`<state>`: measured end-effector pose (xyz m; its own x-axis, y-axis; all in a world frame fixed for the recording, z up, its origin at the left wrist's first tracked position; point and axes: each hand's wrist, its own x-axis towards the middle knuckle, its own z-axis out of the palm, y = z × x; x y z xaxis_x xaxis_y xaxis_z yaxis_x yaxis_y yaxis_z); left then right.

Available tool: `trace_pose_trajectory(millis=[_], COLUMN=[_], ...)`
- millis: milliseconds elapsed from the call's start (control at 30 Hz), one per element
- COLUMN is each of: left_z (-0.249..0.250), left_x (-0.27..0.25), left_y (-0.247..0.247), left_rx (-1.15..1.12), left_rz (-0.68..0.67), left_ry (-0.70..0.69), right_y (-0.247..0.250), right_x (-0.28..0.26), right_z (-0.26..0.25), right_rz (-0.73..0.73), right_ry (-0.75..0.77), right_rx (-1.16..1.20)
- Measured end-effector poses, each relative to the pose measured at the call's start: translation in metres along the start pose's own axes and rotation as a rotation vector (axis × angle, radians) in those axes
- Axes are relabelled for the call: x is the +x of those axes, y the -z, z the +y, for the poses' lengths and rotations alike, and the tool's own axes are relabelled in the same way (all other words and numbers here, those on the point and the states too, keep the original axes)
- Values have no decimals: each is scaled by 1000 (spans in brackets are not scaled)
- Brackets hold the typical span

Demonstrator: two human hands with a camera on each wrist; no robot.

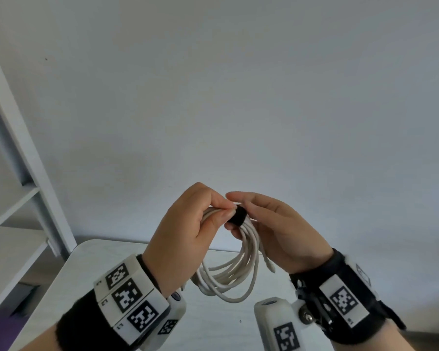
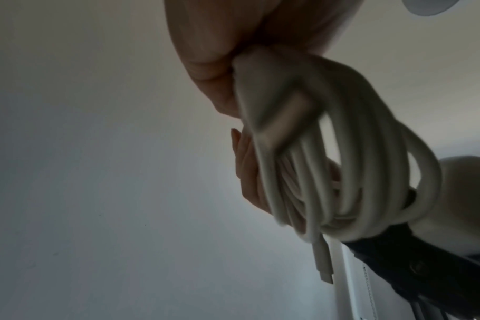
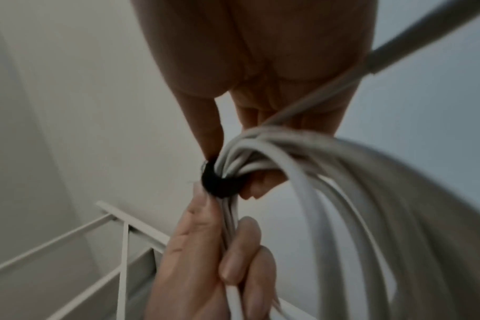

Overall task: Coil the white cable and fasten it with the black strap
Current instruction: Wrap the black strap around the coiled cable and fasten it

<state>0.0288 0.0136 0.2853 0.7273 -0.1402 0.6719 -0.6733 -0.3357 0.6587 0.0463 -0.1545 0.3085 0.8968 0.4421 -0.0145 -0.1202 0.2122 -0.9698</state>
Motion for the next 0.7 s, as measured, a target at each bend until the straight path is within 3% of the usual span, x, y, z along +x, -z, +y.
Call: trace_pose_trajectory(millis=[200, 433, 567, 700], left_z=[-4, -19, -35, -53], left_x=[0, -2, -3, -8], left_y=[-2, -12, -18, -25], left_rx=[20, -168, -228, -158], left_rz=[-60, -170, -198, -200], left_ry=[67, 397, 550, 619], right_y=[-7, -11, -5, 5], right_x=[-4, -3, 0, 3], right_z=[2, 22, 42, 65], right_rz=[165, 345, 422, 380], right_ry=[181, 362, 332, 202], right_rx=[-422, -670, -736, -899])
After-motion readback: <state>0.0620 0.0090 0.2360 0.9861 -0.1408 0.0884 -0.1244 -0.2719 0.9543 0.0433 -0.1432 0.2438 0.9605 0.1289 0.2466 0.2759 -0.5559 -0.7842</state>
